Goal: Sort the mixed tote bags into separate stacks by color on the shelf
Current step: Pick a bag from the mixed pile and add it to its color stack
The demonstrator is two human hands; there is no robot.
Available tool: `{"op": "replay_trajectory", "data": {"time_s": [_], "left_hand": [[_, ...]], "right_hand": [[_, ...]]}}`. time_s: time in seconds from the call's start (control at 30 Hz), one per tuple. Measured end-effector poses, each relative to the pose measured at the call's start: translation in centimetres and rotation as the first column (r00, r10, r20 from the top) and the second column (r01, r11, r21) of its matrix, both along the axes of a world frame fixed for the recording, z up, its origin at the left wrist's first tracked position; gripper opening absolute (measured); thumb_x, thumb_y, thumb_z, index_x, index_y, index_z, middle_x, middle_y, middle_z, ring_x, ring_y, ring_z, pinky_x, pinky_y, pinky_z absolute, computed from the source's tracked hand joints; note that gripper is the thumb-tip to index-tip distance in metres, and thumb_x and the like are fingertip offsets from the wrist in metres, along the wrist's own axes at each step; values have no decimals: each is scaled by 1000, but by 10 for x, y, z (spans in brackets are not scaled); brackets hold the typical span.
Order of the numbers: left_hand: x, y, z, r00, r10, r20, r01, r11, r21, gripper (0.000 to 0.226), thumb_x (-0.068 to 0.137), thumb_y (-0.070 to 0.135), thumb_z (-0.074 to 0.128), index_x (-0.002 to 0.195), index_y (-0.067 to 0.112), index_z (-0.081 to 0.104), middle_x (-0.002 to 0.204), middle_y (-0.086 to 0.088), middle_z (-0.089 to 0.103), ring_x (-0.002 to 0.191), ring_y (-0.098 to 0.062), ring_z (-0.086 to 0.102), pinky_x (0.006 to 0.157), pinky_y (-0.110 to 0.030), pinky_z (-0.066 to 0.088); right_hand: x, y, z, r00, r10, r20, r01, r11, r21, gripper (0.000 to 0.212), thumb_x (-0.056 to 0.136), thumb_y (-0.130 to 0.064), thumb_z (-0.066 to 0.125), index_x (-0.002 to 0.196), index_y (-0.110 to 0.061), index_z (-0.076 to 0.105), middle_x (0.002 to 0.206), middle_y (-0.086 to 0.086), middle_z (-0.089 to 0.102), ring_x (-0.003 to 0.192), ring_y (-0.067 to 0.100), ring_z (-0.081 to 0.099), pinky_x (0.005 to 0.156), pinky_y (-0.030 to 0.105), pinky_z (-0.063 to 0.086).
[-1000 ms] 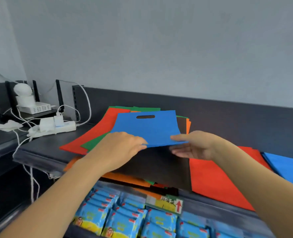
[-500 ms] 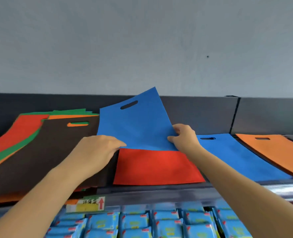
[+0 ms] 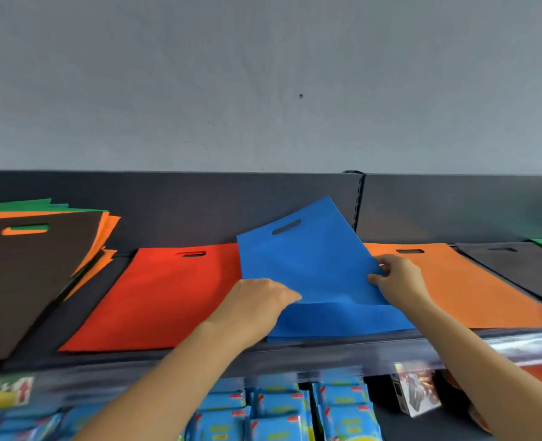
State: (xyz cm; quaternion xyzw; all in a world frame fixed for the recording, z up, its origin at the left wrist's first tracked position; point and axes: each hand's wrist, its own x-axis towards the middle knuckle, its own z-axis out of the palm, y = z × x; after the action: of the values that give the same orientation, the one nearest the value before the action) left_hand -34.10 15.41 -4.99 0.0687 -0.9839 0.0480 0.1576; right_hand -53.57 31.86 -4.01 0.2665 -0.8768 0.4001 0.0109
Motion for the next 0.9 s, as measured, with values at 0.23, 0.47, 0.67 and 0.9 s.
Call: {"op": "replay_trajectory", "data": {"time_s": [0.23,0.47,0.67,0.9], "left_hand": [[-29,19,-27,975,-29,221,-6,988,156,32,99,32,40,125,28,58,129,7,59,119,-18,52,92,-36,45],[-20,22,-24,963,-51,265,-16,970,244,53,95,56,33,125,20,58,141,3,47,130,-15,41,103,-39,38],[42,-7,3,995,87,47,-94,981,172,43,98,41,40,135,21,49,146,8,42,134,-12,36,105,-35,37],[192,-96,33,878,459,-135,-449,888,102,42,96,47,40,136,35,46,139,20,46,129,0,38,99,-24,36]], "right_hand": [[-39,16,-27,998,38,-43,-21,941,339,43,86,-9,63,128,-10,54,126,12,57,109,30,55,83,34,48],[-28,-10,-23,970,144,-198,-43,896,442,56,83,2,52,135,-18,48,140,6,39,128,29,34,96,33,38],[34,-82,-6,913,337,-231,-268,920,286,42,91,-4,52,131,-16,52,137,6,46,125,25,43,94,34,40],[163,-192,8,698,641,-319,-618,764,185,40,85,-11,63,125,-13,58,125,5,58,119,20,52,99,23,33]]}}
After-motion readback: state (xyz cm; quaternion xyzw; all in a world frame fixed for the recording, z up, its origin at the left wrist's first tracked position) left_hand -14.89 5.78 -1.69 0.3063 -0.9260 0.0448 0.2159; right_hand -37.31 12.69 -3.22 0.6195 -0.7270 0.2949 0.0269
